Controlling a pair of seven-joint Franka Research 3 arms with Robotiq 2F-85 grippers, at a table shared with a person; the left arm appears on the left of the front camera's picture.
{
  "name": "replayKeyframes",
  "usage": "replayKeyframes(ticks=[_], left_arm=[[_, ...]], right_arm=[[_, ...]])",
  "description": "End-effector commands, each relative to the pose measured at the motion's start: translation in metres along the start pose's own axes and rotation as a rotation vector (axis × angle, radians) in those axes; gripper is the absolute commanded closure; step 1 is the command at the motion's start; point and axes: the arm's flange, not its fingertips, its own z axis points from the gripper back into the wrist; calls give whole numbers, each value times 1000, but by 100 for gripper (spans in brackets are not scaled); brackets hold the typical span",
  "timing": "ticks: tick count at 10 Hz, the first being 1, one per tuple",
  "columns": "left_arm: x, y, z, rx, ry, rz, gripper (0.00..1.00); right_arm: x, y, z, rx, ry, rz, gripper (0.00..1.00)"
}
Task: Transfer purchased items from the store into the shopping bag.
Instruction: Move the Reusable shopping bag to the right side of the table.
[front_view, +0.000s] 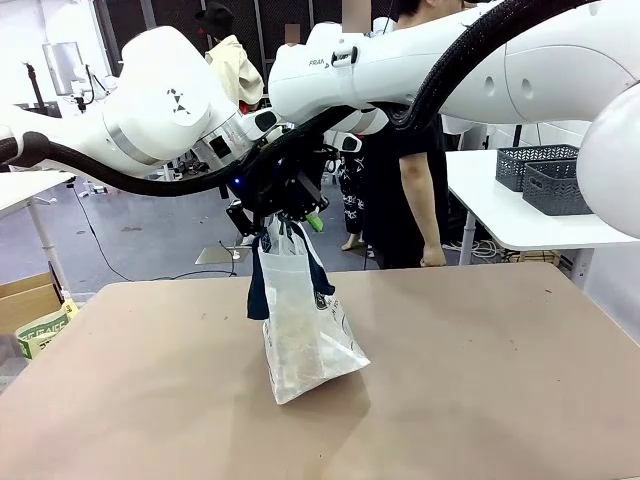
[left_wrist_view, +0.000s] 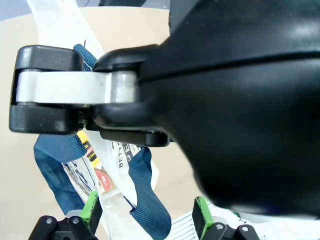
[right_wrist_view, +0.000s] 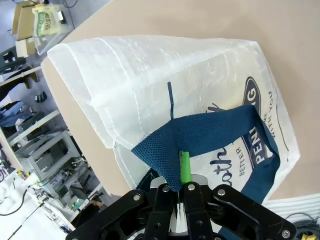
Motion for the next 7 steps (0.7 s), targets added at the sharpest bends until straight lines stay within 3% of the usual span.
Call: replayKeyframes(ticks=[1,5,7], left_arm=[[-3,-5,-3,35,27,-28,24],[-4,-4,-5,87,52,-24,100],[-4,-3,-4,99,53,-12,100]], right_arm=[[5,10,1,38,20,11,100],[5,11,2,40,19,11,100],[5,11,3,41,17,12,100]])
